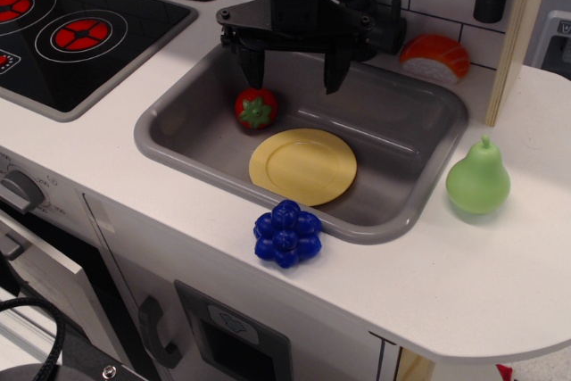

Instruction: Put blueberries on plate sink

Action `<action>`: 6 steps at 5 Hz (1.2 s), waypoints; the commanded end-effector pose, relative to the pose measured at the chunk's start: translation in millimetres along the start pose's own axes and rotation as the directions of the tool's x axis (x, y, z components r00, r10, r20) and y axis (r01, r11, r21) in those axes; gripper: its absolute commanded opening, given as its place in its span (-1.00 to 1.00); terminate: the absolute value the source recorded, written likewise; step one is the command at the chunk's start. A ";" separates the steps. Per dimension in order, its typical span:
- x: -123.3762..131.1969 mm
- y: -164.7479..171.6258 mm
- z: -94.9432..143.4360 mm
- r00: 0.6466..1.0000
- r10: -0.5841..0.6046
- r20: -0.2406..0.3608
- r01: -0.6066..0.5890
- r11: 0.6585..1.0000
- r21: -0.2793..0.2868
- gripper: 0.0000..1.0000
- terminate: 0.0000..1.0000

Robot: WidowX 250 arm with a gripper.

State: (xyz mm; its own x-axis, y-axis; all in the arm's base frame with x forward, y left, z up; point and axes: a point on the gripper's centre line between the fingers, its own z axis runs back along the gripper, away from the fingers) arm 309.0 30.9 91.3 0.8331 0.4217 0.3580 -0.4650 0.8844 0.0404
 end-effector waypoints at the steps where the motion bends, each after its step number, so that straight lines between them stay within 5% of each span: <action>1: 0.0 0.0 0.0 1.000 0.000 0.000 0.000 1.000 0.000 1.00 -1.00; 4: -29.3 13.3 39.7 0.984 -0.154 -0.084 0.150 0.987 -0.059 1.00 -1.00; 6: -80.8 4.6 44.9 0.941 -0.290 -0.176 0.272 0.955 -0.116 1.00 -1.00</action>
State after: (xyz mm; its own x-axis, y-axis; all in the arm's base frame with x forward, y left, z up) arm 220.4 -11.6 93.4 0.9777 0.1711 0.1220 -0.1763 0.9838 0.0334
